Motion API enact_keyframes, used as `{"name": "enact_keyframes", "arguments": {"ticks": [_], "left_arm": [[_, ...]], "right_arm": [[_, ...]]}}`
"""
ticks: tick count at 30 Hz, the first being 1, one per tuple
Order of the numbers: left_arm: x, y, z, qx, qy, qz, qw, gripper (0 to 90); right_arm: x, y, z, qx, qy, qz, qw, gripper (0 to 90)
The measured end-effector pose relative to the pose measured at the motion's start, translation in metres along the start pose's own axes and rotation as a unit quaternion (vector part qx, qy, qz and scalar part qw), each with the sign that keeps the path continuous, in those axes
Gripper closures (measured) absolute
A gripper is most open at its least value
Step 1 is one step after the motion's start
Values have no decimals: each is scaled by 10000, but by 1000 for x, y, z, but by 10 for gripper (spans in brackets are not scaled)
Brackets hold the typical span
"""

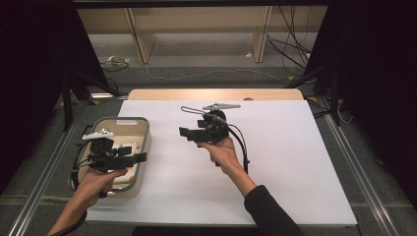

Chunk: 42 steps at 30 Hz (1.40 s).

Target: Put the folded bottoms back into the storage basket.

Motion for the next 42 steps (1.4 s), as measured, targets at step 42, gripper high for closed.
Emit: {"name": "enact_keyframes", "arguments": {"ticks": [42], "left_arm": [[-16, -23, 43, -581, -550, 281, 9964, 140]], "right_arm": [[-31, 54, 19, -202, 136, 285, 9993, 135]]}}
Point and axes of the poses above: each handheld gripper's, and its own axes: y roughly backward along the jaws, x roughly out of its top, z roughly to its right, the point moved 2 cm from there along -y, roughly forward along the jaws, and after that the axes turned 5 degrees about x, right-handed, at the moved point
